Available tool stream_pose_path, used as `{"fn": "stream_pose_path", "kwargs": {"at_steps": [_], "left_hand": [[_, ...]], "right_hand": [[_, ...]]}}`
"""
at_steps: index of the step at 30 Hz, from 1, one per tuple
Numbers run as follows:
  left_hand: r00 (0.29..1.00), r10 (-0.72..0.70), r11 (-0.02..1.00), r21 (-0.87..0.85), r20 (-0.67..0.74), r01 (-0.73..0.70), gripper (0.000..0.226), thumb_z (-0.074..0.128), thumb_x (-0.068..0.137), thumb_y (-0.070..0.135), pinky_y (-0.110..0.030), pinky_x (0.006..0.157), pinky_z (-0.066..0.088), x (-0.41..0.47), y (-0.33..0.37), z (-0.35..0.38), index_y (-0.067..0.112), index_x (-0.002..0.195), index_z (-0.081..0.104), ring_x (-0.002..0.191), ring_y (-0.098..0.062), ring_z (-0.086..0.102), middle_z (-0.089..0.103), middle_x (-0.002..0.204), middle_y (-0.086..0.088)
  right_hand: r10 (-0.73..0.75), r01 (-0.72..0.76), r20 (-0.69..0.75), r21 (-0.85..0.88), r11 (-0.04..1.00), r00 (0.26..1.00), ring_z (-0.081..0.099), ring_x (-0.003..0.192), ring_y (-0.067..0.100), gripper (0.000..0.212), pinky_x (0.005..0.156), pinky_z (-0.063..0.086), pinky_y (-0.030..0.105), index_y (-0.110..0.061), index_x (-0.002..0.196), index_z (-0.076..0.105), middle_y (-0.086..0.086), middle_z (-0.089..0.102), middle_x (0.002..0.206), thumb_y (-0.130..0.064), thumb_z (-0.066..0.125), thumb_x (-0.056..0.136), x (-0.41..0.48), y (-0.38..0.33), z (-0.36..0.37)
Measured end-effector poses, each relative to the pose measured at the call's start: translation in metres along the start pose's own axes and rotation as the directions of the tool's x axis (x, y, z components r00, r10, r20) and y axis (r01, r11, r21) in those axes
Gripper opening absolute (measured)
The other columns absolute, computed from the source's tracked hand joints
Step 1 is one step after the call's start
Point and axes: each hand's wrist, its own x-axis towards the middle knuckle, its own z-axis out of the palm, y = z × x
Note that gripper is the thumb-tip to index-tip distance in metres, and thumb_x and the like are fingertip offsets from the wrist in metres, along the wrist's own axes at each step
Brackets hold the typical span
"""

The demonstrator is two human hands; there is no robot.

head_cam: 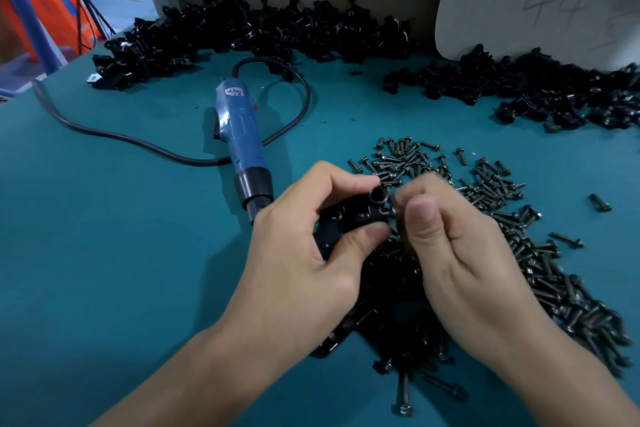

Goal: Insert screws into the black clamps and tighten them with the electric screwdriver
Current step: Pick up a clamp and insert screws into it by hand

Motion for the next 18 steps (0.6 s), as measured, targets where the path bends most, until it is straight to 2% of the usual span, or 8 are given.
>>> {"fn": "stream_pose_path", "kwargs": {"at_steps": [2,4,9,12,14,15,17,18], "left_hand": [[1.0,-0.015,1.0,-0.002,-0.013,0.015,0.029,0.077,0.084,0.016,-0.029,0.091,0.058,0.0,-0.001,0.0,0.033,0.105,0.068,0.108,-0.013,0.072,0.075,0.105,0.014],[1.0,-0.015,1.0,-0.001,-0.011,0.015,0.029,0.077,0.084,0.016,-0.031,0.092,0.057,0.001,-0.003,0.0,0.033,0.105,0.068,0.109,-0.015,0.071,0.075,0.105,0.013],[1.0,0.03,1.0,-0.002,0.008,-0.03,0.028,0.078,0.084,0.013,-0.031,0.094,0.057,0.003,-0.006,-0.005,0.031,0.104,0.068,0.111,-0.019,0.071,0.075,0.111,0.007],[0.996,0.073,0.997,0.008,-0.043,-0.073,0.03,0.078,0.086,0.014,-0.037,0.095,0.057,0.007,-0.006,-0.008,0.032,0.108,0.067,0.112,-0.023,0.071,0.075,0.111,0.005],[0.969,0.119,0.993,0.009,-0.215,-0.119,0.03,0.076,0.088,0.013,-0.033,0.095,0.056,0.013,-0.007,-0.016,0.031,0.111,0.066,0.111,-0.022,0.072,0.075,0.111,0.008],[0.932,0.138,0.99,0.017,-0.336,-0.14,0.03,0.075,0.089,0.012,-0.028,0.093,0.056,0.018,-0.008,-0.023,0.03,0.111,0.064,0.108,-0.017,0.072,0.074,0.11,0.012],[0.799,0.139,0.988,0.024,-0.585,-0.155,0.031,0.072,0.091,0.008,-0.023,0.09,0.055,0.03,-0.017,-0.042,0.026,0.113,0.06,0.102,-0.006,0.071,0.072,0.105,0.02],[0.717,0.12,0.988,0.014,-0.687,-0.151,0.031,0.07,0.092,0.006,-0.027,0.093,0.056,0.037,-0.022,-0.053,0.024,0.114,0.058,0.101,-0.004,0.07,0.07,0.104,0.019]], "right_hand": [[-0.041,0.042,0.029,-0.046,0.998,0.999,0.051,0.064,0.009,0.023,0.052,0.037,0.015,-0.034,0.098,0.05,-0.014,0.055,0.077,-0.05,0.038,0.107,0.0,0.002,-0.002],[-0.063,0.064,0.031,-0.04,0.997,0.998,0.047,0.064,0.007,0.017,0.055,0.034,0.01,-0.027,0.095,0.05,-0.015,0.051,0.075,-0.038,0.044,0.107,-0.001,0.003,-0.003],[-0.012,0.01,0.048,0.044,0.999,0.999,0.04,0.053,0.004,0.031,0.047,0.03,0.013,-0.027,0.092,0.05,-0.012,0.047,0.063,-0.051,0.037,0.106,-0.004,-0.002,-0.001],[0.045,-0.042,-0.029,0.103,0.994,0.999,0.044,0.054,0.011,0.042,0.046,0.037,0.026,-0.023,0.088,0.053,-0.004,0.051,0.065,-0.058,0.034,0.104,-0.001,-0.009,0.003],[0.162,-0.15,-0.087,0.125,0.981,0.983,0.053,0.062,0.017,0.043,0.052,0.044,0.034,-0.028,0.091,0.058,0.0,0.059,0.075,-0.062,0.034,0.101,0.006,-0.016,0.005],[0.223,-0.212,-0.089,0.118,0.97,0.971,0.058,0.067,0.013,0.036,0.055,0.045,0.032,-0.034,0.093,0.059,-0.004,0.062,0.081,-0.063,0.038,0.098,0.012,-0.021,0.007],[0.307,-0.305,-0.046,0.054,0.951,0.95,0.061,0.079,0.001,0.023,0.063,0.045,0.026,-0.041,0.095,0.057,-0.016,0.064,0.09,-0.062,0.049,0.089,0.03,-0.032,0.013],[0.339,-0.339,-0.008,0.021,0.941,0.941,0.061,0.081,-0.001,0.026,0.065,0.045,0.025,-0.042,0.099,0.056,-0.015,0.064,0.09,-0.064,0.053,0.086,0.044,-0.039,0.02]]}}
